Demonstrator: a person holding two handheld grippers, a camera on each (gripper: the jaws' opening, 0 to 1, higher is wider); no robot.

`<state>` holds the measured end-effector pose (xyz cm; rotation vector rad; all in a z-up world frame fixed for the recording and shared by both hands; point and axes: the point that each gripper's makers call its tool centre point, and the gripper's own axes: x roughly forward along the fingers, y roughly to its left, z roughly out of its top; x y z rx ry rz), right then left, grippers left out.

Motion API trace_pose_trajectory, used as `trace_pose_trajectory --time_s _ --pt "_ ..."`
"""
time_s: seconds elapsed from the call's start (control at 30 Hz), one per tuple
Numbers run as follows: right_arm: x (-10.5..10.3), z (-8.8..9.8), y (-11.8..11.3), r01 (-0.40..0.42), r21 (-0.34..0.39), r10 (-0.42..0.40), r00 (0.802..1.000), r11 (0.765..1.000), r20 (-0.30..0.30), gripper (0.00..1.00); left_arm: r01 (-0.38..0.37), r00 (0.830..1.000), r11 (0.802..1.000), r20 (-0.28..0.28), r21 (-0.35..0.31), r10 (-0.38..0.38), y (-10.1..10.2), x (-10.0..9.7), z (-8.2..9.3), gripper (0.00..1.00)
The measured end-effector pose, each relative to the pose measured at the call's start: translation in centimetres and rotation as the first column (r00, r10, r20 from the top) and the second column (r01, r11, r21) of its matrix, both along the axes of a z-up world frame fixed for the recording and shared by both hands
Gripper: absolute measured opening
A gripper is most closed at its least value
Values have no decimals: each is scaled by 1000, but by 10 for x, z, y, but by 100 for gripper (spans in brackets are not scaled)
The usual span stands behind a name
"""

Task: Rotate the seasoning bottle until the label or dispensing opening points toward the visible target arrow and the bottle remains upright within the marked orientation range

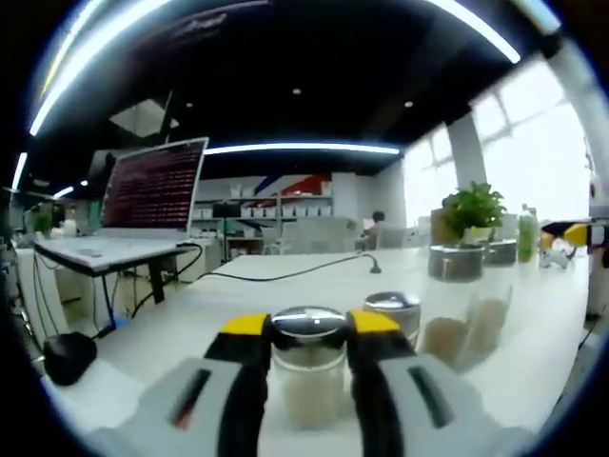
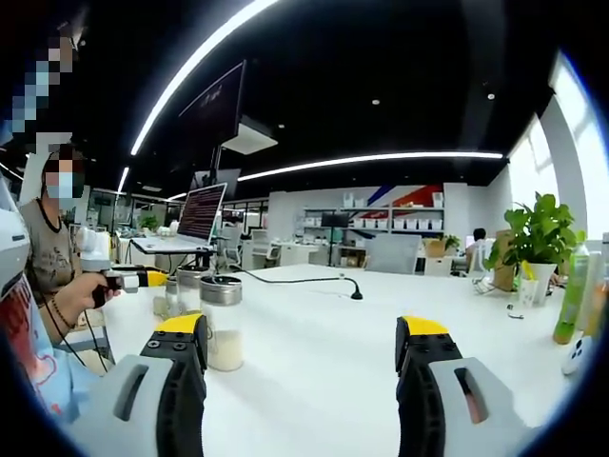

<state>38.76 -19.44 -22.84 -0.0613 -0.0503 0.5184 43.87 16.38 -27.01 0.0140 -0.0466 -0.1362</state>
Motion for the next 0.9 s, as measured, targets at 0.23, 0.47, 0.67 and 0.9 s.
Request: trace_pose_trajectory --time_s 0.23,0.47,0.67,0.9 --pt "-2 -1 1 3 -3 -3 1000 1000 -2 83 71 997 997 -26 30 -70 -1 1 -1 32" --pt "-3 -2 0 13 -3 -13 1000 1000 -5 83 132 991 990 -38 42 -131 0 1 -1 32" --pt "-4 -3 2 11 -7 -11 1000 1000 -8 83 177 984 983 -44 53 -175 0 1 -2 32" --pt "-4 -3 2 14 -6 -14 1000 1000 -8 83 232 972 969 -56 81 -228 0 2 -3 32"
